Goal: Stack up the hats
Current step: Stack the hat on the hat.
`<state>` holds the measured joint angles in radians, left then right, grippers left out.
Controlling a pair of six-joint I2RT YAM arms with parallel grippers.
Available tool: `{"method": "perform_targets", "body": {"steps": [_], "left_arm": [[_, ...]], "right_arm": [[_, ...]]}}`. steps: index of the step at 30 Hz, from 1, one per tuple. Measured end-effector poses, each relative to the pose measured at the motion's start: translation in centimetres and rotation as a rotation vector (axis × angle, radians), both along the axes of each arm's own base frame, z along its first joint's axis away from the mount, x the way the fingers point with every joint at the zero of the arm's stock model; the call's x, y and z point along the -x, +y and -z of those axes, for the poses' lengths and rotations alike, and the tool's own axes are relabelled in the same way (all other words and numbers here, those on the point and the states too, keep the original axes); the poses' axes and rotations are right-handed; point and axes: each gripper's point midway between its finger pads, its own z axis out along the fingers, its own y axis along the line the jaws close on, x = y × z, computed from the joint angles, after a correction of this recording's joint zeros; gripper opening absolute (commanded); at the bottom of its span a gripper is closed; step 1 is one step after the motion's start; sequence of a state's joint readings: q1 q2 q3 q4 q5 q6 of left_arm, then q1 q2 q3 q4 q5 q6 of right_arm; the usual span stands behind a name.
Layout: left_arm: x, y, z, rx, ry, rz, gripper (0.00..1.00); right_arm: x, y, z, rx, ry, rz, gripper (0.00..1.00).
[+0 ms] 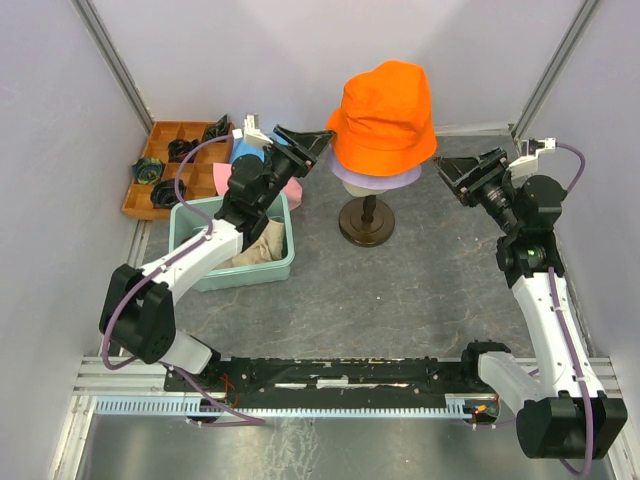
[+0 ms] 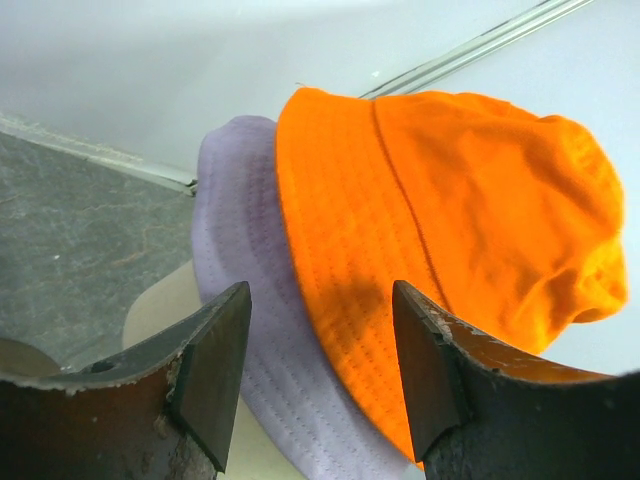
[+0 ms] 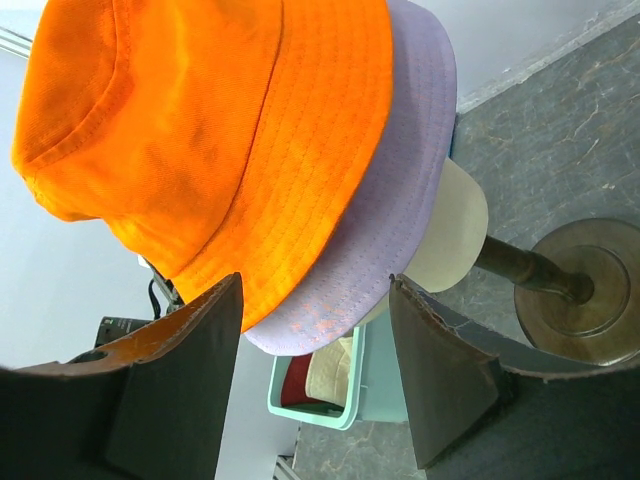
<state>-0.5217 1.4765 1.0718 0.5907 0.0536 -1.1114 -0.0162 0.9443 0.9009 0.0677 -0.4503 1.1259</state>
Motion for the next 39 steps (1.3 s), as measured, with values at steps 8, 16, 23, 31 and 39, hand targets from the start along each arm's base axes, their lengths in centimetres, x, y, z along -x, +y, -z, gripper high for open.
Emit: {"method": "perform_targets", "body": {"steps": [8,16,23,31,39], "left_arm": [[0.5,0.1,-2.7,0.087,-0.075,0.016,0.65],[0.1,-0.7,-1.6,0.106,-0.053,0.048,0.66],[0.0,-0.9,-1.4,0.121,-0.039,0.057,0.66],[0.1,-0.9,-2.5,0.179,-0.060,0.069,0.61],[-0.6,-1.5,-1.3,0.223,-0.028,0.093,0.26]], "right_arm": [[-0.1,0.0,0.1,-0.002,0.004,0.000,0.67],[-0.2,-0.2,0.2,-0.003,0.008,0.006,0.67],[-0.2,-0.2,0.2,-0.003,0.008,0.006,0.67],[-0.2,-0.2,0.2,-0.003,0.008,0.006,0.67],[-0.5,-0.3,0.5,-0.004,0.015,0.011,0.67]]}}
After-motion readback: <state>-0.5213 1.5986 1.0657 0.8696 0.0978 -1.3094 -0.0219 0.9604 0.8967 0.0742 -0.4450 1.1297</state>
